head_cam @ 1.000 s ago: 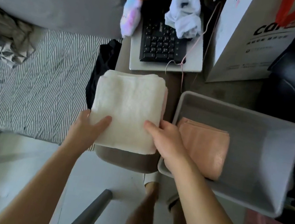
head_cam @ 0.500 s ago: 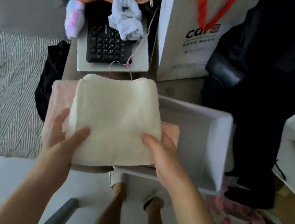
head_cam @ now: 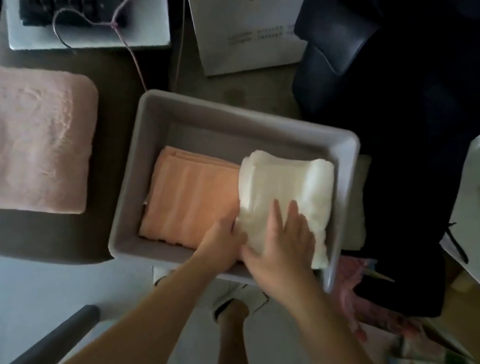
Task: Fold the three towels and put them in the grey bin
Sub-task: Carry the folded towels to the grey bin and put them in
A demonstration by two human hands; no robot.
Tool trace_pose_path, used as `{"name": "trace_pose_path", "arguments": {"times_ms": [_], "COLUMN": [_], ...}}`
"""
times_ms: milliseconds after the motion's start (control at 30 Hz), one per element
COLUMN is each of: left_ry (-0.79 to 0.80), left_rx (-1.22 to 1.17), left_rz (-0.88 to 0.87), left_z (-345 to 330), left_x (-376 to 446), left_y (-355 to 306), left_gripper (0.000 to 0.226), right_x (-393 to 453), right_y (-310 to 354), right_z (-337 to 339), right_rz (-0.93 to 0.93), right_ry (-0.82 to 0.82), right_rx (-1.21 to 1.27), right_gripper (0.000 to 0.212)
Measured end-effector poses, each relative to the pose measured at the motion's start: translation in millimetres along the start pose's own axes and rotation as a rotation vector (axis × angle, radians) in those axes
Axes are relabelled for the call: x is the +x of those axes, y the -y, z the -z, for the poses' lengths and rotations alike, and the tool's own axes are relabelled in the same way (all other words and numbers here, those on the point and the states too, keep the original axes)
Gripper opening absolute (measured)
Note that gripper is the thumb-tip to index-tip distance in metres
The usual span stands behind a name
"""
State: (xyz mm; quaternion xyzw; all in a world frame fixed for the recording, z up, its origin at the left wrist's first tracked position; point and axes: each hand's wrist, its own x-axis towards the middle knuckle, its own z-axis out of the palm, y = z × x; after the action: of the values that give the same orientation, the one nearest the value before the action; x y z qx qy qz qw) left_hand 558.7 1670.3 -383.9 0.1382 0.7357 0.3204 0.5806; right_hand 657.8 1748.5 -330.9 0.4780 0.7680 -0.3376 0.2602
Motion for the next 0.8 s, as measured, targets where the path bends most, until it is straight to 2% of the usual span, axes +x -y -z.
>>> {"name": "trace_pose_path", "arguments": {"times_ms": [133, 167, 267, 300, 367, 533, 667, 733, 800], "left_ry": [0.019, 0.009, 0.011, 0.042, 0.108, 0.013, 0.059, 0.07, 0.003], "left_rx": [0.3, 0.434, 1.117, 1.269, 1.412, 1.344, 1.258, 1.153, 0.976], "left_rz": [-0.061, -0.11, -0.311, -0.369, -0.401, -0.229, -0.095, -0.104, -0.237], "left_z": [7, 11, 25, 30, 40, 55, 61, 55, 47], "left_x": [5, 6, 14, 19, 28, 27, 21, 16, 10], "left_y": [3, 6, 16, 20, 27, 46, 34, 22, 15], "left_gripper": [0.025, 0.03, 0.061, 0.07, 0.081, 0.083, 0.077, 0.07, 0.062], "right_x": [17, 24, 45, 50, 59, 88, 81, 63, 44], "right_y": [17, 16, 4, -3, -16, -2, 3, -6, -22], "right_z": [-13, -13, -28, -36, -55, -81, -69, -57, -49], "right_rz": [0.131, 0.181, 0.29, 0.292, 0.26, 0.164, 0.179, 0.228, 0.16], "right_ry": [-0.113, -0.135, -0.167, -0.168, -0.176, -0.221, -0.149, -0.193, -0.335], "right_rx": [0.183, 0.182, -0.073, -0.166, -0.252, -0.142, -0.12, -0.127, -0.079], "right_gripper": [0.064, 0.058, 0.054, 0.058, 0.068, 0.071, 0.08, 0.088, 0.092]}}
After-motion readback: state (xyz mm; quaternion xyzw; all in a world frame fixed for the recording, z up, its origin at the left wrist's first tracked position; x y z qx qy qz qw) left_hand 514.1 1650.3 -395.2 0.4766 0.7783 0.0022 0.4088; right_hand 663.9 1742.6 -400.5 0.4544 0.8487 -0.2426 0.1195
